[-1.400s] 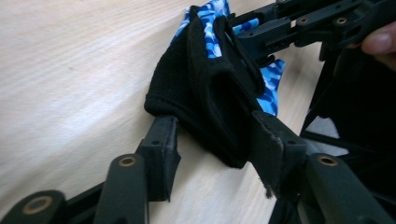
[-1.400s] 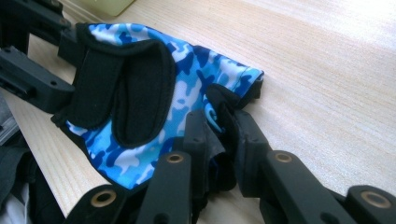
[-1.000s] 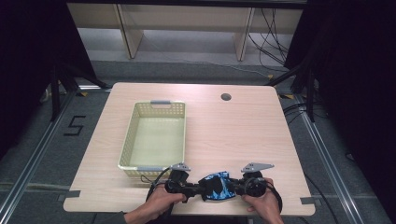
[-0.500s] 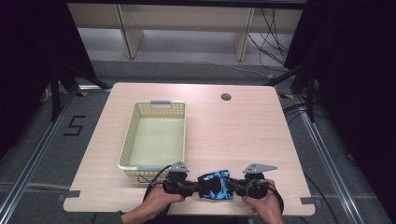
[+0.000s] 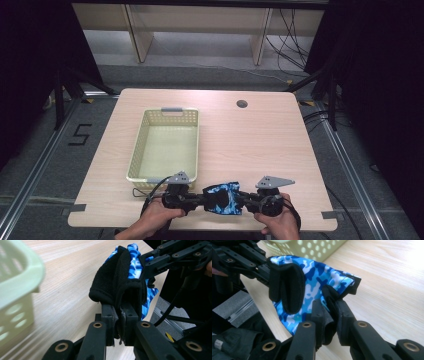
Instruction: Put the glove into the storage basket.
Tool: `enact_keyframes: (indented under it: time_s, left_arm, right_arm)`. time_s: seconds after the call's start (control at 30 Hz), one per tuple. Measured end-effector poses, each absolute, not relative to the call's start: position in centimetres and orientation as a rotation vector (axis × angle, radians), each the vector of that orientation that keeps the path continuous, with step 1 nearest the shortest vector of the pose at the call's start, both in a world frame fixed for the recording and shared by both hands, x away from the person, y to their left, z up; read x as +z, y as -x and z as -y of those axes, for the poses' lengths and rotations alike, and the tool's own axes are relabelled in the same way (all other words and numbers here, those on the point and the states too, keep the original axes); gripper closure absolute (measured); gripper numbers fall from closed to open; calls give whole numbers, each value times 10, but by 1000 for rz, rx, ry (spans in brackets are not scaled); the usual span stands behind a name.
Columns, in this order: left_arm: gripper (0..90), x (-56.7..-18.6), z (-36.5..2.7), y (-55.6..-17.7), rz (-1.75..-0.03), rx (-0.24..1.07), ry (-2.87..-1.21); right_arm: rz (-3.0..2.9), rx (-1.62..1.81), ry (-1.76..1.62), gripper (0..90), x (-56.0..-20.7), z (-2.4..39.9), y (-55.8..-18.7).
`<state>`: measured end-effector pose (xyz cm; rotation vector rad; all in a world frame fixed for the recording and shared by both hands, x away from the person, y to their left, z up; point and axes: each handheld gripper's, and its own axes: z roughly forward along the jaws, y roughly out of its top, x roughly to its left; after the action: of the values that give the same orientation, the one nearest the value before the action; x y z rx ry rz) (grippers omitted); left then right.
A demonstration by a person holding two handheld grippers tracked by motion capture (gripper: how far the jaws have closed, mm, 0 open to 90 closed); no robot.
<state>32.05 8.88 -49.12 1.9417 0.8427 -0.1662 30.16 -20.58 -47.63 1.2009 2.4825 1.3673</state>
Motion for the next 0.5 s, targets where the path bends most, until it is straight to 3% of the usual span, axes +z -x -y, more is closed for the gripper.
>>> enact_keyframes:
  time_s: [0.5]
  left_arm:
    - [830, -470, -128, -312, -825, -131, -1954]
  right_arm:
    - [-2530, 1441, -1110, 799, -456, 172, -292]
